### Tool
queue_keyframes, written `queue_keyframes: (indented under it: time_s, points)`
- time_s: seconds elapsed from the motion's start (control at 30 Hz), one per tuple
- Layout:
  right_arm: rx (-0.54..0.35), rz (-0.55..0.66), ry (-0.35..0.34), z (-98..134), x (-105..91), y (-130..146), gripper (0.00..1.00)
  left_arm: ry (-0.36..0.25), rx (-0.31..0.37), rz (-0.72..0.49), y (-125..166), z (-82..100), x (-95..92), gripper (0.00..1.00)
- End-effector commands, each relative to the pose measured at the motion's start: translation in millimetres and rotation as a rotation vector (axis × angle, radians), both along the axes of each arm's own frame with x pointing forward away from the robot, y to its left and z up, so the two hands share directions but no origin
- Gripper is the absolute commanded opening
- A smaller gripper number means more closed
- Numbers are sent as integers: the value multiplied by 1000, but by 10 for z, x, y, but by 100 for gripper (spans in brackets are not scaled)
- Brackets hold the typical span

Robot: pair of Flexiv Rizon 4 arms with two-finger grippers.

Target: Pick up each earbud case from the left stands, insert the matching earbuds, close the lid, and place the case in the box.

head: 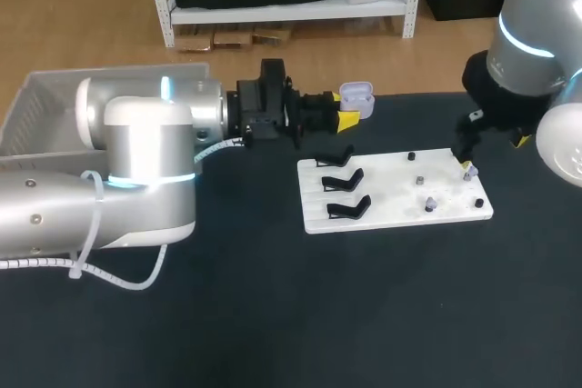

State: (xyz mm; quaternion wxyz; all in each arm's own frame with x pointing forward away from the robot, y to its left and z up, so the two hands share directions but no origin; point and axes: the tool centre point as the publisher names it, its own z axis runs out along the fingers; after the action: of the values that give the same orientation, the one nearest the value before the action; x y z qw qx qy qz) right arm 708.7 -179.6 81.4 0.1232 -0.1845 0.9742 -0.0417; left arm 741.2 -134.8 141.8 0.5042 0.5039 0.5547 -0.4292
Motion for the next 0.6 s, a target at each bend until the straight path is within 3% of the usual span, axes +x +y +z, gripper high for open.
queue_keyframes:
  time_s: [0.03, 0.33, 0.6]
  points:
    - [-2, -2, -5, 1, -18, 1, 100, -6, -7, 4, 0, -19, -4, 0]
    - [19, -26, 2, -197, -143, 21, 100, -6, -7, 4, 0, -19, -4, 0]
    - [-10, -23, 17, -378, -134, 57, 100, -6, -7, 4, 0, -19, -4, 0]
